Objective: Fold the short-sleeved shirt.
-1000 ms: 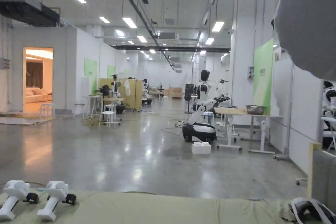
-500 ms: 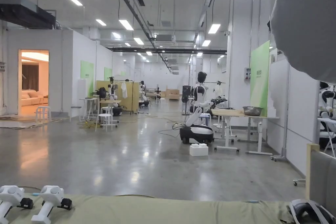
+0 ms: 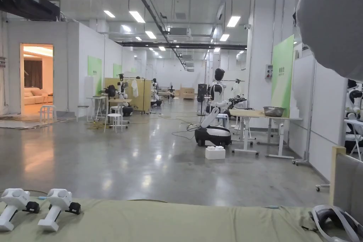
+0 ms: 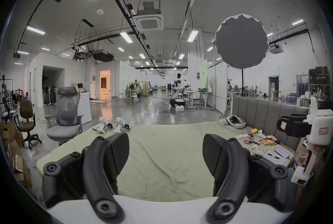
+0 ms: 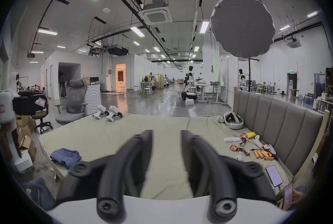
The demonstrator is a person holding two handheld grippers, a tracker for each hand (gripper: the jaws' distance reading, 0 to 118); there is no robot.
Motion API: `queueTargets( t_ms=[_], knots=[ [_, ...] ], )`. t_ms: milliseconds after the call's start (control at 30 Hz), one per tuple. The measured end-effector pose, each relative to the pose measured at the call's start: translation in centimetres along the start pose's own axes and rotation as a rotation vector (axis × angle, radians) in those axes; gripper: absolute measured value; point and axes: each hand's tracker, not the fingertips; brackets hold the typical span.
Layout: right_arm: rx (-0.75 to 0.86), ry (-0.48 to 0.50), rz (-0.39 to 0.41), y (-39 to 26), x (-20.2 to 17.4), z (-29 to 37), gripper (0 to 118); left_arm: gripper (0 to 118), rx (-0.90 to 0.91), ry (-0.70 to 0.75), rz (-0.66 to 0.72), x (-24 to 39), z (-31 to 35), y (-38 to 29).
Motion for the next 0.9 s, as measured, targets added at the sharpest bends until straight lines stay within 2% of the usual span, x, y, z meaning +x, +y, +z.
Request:
queueTargets(
  t_ms=[33,67,100,133,233,533,900],
  knots=[
    [0.001,-0.002,-0.002,0.0,-0.1,0.0,97,96,0.007,-0.001,0.004,0.0,0.1,0.0],
    [-0.001,-0.011,-0.002,0.0,-0.2,0.0,115,99,0.008,-0.004,0.007,0.0,0.2,0.0],
    [-0.005,-0.012,0.000,0.0,-0.2,-0.1,118,107,0.011,-0.008,0.005,0.1,0.1,0.2],
    [-0.007,-0.007,0.002,0.0,-0.3,-0.1,118,114,0.014,-0.006,-0.002,0.2,0.2,0.1],
    [0.016,0.002,-0.007,0.0,-0.3,0.2,118,118,0.018,0.019,-0.032,0.3,0.0,-0.5],
    [0.014,-0.009,0.000,0.1,-0.3,0.4,118,118,0.031,0.041,0.001,-0.1,0.2,-0.2],
    [0.009,0.002,-0.045,0.3,0.1,0.5,118,118,0.043,0.025,0.052,-0.6,0.6,0.4]
  ],
)
